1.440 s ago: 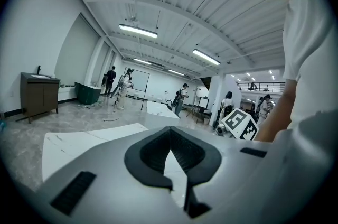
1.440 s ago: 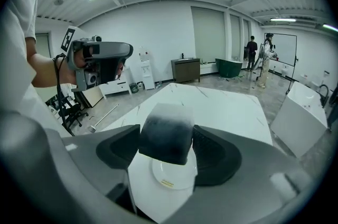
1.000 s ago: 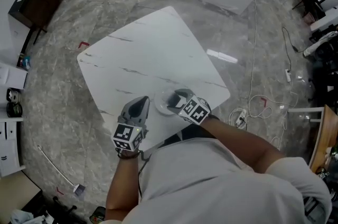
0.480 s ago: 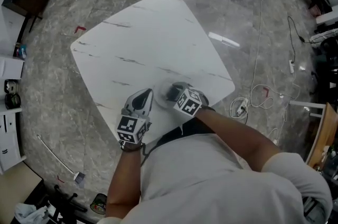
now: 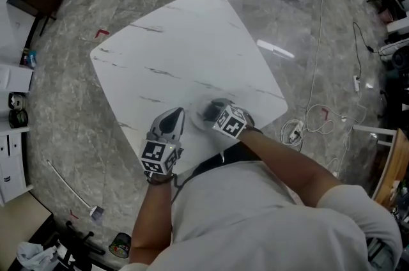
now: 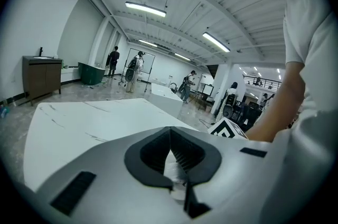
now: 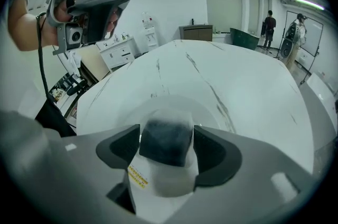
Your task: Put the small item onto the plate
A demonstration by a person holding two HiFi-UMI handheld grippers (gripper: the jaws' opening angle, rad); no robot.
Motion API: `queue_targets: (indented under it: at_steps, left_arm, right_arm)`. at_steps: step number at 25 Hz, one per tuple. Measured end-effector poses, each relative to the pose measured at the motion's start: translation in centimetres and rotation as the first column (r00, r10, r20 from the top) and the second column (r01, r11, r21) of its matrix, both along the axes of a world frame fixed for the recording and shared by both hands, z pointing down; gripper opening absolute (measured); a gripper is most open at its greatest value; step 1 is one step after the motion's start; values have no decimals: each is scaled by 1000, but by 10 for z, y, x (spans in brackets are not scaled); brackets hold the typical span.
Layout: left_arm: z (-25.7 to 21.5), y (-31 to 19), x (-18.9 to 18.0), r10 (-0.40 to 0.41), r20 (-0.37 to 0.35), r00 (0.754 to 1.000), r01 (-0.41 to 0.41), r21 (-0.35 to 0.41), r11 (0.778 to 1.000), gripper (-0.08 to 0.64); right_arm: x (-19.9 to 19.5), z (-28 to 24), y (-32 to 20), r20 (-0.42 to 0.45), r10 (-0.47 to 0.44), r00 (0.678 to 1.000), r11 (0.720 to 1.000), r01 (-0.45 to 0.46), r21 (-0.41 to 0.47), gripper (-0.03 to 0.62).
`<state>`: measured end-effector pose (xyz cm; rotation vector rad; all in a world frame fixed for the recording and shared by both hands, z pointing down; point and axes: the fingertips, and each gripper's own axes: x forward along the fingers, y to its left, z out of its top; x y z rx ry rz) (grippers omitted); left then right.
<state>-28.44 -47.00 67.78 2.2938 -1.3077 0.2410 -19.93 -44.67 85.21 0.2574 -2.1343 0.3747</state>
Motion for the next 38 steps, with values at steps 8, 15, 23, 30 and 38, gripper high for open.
queue_targets:
  at_steps: [8, 15, 23, 30, 38]
  left_arm:
    - [-43, 3, -11, -7, -16, 1000, 8, 59, 998, 5]
    - [-136, -4, -7, 25, -41, 999, -20, 126, 992, 5]
    - [-300, 0, -7, 41, -48, 998, -21, 358, 934, 5]
    - [-377, 18, 5, 74, -21, 997, -57, 451, 891, 5]
    - [-391, 19, 5, 69, -20, 997, -52, 469, 882, 5]
  right_arm:
    - [-8, -84, -21, 148, 67, 987, 994, -78, 72, 296]
    - [-20, -276, -28, 488, 6, 873, 978, -108, 180, 177]
    - [-9, -498, -36, 754, -49, 655, 893, -309, 326, 3]
    - [-4, -578, -24, 797, -71, 600, 891, -321, 322, 2]
    - [-3, -600, -17, 811, -79, 580, 892, -323, 317, 2]
